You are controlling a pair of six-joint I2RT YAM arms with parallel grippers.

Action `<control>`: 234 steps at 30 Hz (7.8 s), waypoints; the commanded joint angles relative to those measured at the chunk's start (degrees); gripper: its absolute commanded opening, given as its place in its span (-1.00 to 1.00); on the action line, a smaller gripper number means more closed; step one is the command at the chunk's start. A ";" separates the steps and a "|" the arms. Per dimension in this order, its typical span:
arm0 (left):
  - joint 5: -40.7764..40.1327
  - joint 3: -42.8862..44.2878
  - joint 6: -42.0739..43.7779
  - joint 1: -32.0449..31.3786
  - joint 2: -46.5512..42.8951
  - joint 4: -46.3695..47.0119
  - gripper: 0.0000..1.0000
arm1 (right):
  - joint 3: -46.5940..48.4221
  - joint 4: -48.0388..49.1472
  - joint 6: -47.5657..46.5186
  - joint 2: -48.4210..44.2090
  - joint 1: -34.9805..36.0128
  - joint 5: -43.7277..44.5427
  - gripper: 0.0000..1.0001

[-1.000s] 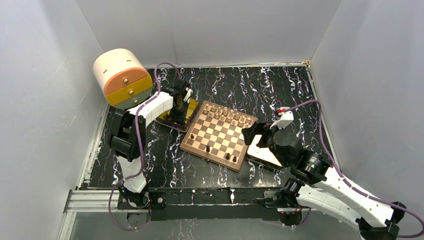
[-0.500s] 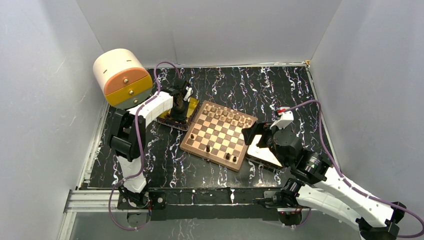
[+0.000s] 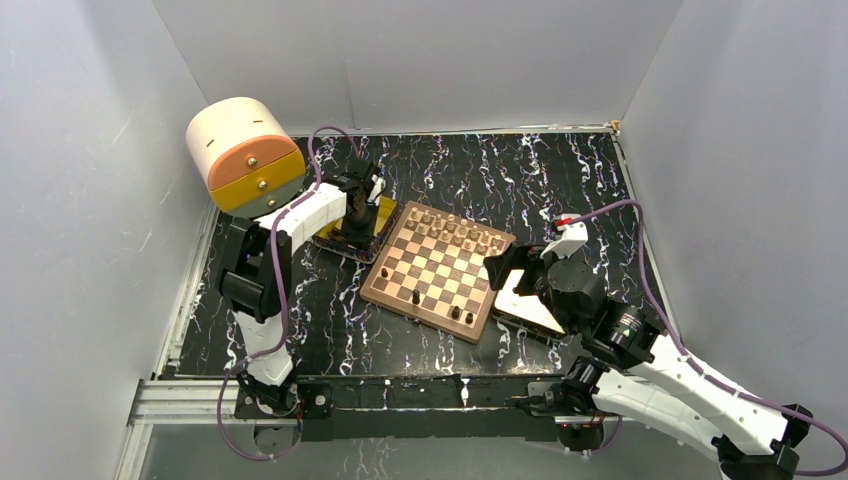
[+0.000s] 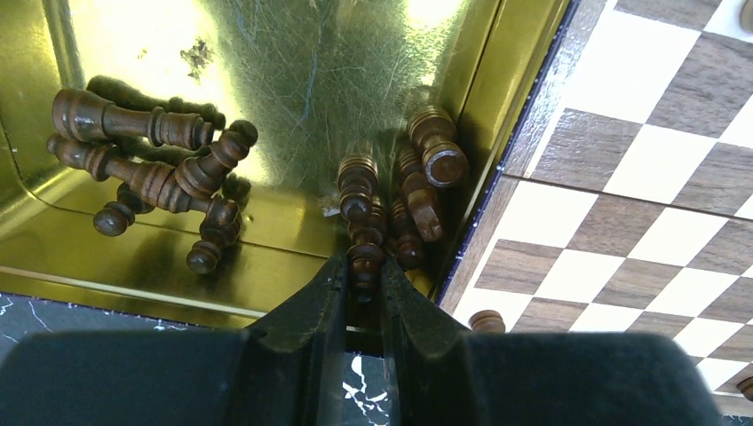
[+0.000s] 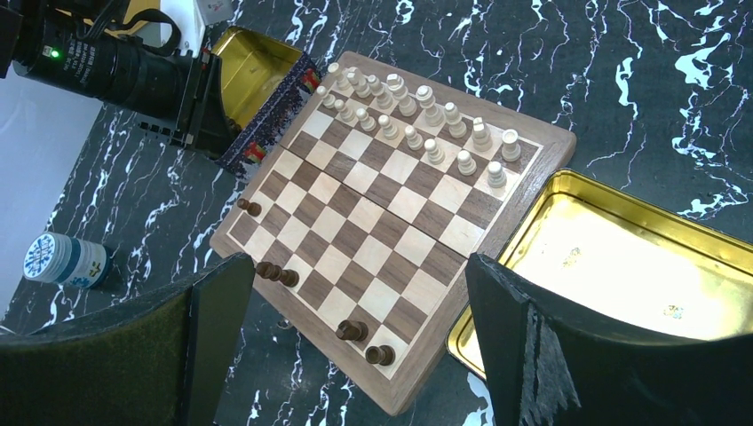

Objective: Set up the chess pieces on the board
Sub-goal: Pick up the chess piece from the storage box, then place the chess piece on the chessboard.

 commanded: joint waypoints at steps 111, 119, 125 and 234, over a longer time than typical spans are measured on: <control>46.65 -7.00 -32.36 -1.70 -31.62 27.35 -0.92 | -4.74 64.71 39.41 26.56 -21.98 -55.82 0.52; 48.76 -9.06 -38.55 -1.70 -32.67 35.25 -0.93 | -4.80 70.68 43.51 28.93 -22.77 -57.45 0.28; 48.64 -9.21 -39.29 -1.70 -33.25 35.44 -0.93 | -6.14 71.61 45.62 28.38 -23.36 -56.54 0.19; 11.92 -16.45 1.45 -1.62 -29.93 12.52 -0.94 | 8.13 -6.67 0.24 38.81 -1.43 -11.43 -0.66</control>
